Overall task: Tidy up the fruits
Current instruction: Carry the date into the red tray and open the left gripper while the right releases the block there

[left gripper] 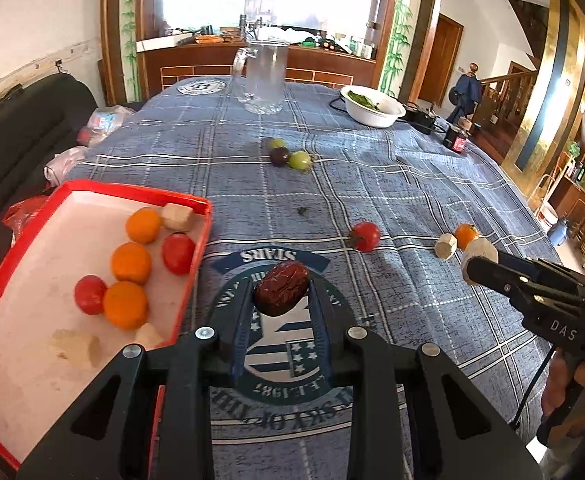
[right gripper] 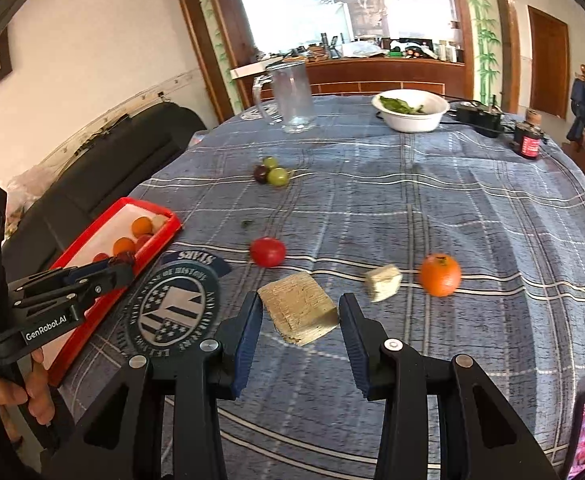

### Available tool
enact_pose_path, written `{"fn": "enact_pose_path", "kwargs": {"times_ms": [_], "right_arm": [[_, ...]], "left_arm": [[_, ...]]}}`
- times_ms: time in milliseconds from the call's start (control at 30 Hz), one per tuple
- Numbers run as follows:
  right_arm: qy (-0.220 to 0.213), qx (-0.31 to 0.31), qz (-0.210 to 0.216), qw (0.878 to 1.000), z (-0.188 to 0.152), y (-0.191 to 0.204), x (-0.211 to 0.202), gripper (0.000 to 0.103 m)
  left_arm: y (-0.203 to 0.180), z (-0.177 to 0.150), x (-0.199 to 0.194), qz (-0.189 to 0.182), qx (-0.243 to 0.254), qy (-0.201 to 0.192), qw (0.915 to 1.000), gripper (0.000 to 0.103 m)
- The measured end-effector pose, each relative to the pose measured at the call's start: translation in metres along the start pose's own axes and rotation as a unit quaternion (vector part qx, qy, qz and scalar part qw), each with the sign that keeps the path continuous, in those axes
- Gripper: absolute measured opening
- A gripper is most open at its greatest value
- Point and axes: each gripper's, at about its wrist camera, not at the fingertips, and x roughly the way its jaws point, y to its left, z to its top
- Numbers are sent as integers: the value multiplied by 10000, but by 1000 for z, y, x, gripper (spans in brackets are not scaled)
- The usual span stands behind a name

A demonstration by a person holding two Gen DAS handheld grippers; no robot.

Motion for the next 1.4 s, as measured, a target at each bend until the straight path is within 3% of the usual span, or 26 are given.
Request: {"fn": "enact_pose_path", "kwargs": {"times_ms": [433,1400], "right_arm": [[138,-341,288,9989,3,41,11,41],[275,-1272,1029,9861,27,143,37,40]], "left_arm": [[35,-3,-28,82,-347,-245,9991,25],[97,-7,-42,451,-840,-327,9949,26]]}}
